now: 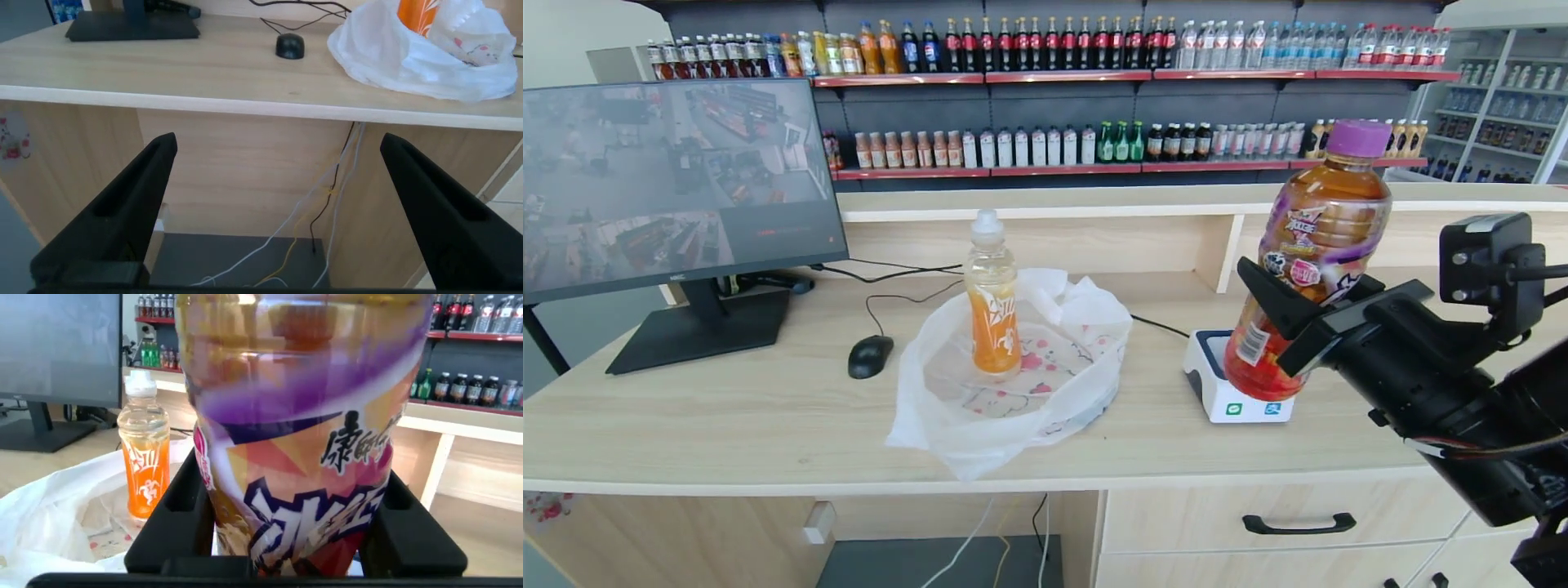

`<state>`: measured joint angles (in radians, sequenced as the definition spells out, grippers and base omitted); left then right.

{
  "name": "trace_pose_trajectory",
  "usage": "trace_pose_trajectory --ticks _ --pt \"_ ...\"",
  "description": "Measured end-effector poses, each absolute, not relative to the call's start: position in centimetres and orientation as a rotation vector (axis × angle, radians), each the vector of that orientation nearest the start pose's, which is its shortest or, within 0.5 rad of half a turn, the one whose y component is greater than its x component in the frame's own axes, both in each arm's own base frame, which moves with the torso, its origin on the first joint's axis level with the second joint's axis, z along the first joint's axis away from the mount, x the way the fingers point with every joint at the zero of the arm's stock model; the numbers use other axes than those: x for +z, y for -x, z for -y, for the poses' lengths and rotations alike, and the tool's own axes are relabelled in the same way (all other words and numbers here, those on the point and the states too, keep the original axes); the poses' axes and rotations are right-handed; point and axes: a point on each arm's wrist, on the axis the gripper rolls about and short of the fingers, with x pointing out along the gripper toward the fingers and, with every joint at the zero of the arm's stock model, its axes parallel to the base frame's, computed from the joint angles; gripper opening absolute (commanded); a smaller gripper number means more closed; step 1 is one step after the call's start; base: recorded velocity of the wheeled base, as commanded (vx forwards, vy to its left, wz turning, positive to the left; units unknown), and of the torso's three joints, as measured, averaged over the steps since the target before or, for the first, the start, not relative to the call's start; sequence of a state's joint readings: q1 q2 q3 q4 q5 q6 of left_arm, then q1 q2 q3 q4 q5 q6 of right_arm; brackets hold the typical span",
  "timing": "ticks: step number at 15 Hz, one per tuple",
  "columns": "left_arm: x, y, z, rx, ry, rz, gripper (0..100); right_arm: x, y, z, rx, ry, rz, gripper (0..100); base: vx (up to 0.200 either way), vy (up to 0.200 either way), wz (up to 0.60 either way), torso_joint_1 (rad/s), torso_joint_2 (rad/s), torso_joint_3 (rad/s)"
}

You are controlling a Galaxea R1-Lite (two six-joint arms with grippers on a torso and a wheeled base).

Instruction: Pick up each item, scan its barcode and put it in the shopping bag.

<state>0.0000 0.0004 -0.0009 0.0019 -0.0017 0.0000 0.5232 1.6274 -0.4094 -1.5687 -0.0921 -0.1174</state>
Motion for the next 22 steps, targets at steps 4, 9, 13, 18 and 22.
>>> trace_pose_trajectory --ticks 4,9,13,18,22 --pt "7.6 2.3 0.0 -0.002 0.000 -0.001 100 19.6 -22.0 -12.7 0.419 -0.016 0.355 0 0.000 0.100 0.00 0.001 0.00 0.002" --pt "7.6 2.3 0.0 -0.002 -0.001 -0.001 100 20.0 -24.1 -15.7 0.476 -0.079 0.385 0 0.000 0.000 0.00 0.000 0.00 0.000" --pt "7.6 2.3 0.0 -0.001 -0.001 -0.001 100 19.2 -27.2 -19.0 0.503 -0.105 0.390 0 0.000 0.000 0.00 0.000 0.00 0.000" --pt "7.5 2.3 0.0 -0.001 -0.002 -0.002 100 16.1 -30.9 -22.0 0.486 -0.124 0.349 0 0.000 0.000 0.00 0.000 0.00 0.000" --pt "7.5 2.3 0.0 -0.002 -0.002 -0.002 100 13.7 -32.4 -22.3 0.471 -0.104 0.301 0 0.000 0.000 0.00 0.000 0.00 0.000"
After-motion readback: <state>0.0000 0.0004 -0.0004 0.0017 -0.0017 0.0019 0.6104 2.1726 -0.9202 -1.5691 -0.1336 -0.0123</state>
